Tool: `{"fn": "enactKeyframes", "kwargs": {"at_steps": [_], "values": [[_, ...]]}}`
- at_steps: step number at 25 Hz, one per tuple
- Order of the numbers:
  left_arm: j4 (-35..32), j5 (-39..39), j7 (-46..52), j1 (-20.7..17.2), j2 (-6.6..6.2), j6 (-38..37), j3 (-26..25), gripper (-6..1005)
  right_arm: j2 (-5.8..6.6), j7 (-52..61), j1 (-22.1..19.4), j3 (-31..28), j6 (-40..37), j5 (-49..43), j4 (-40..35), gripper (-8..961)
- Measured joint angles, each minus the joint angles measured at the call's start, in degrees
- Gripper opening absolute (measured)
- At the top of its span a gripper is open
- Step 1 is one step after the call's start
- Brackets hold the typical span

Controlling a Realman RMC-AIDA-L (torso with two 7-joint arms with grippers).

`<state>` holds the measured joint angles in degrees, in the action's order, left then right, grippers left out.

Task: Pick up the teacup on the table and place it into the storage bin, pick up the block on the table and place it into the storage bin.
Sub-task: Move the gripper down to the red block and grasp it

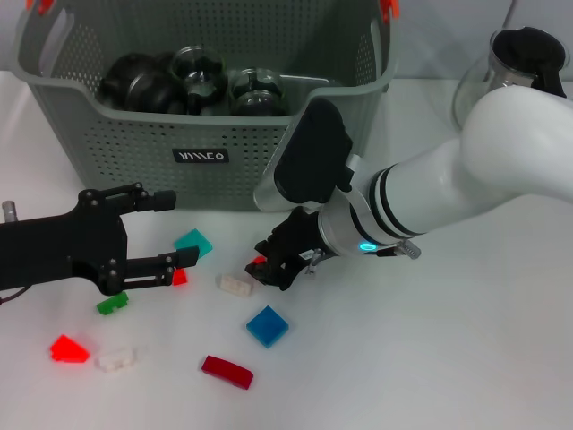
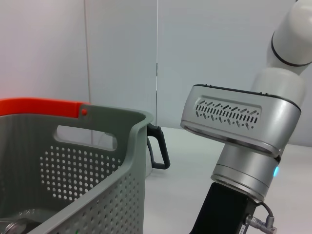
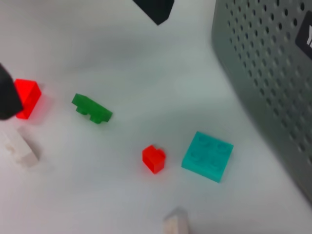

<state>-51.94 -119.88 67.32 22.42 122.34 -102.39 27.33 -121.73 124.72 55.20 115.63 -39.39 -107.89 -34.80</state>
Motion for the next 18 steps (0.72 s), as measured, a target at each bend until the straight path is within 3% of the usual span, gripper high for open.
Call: {"fn": "enactKeyframes", "kwargs": {"at_steps": [18], "values": [[0.0,0.04,-0.52,-0.01,0.0,0.09,-0.09,784,0.0,0.0,0.04,0.66,0.89,1.46,0.64,302]]}}
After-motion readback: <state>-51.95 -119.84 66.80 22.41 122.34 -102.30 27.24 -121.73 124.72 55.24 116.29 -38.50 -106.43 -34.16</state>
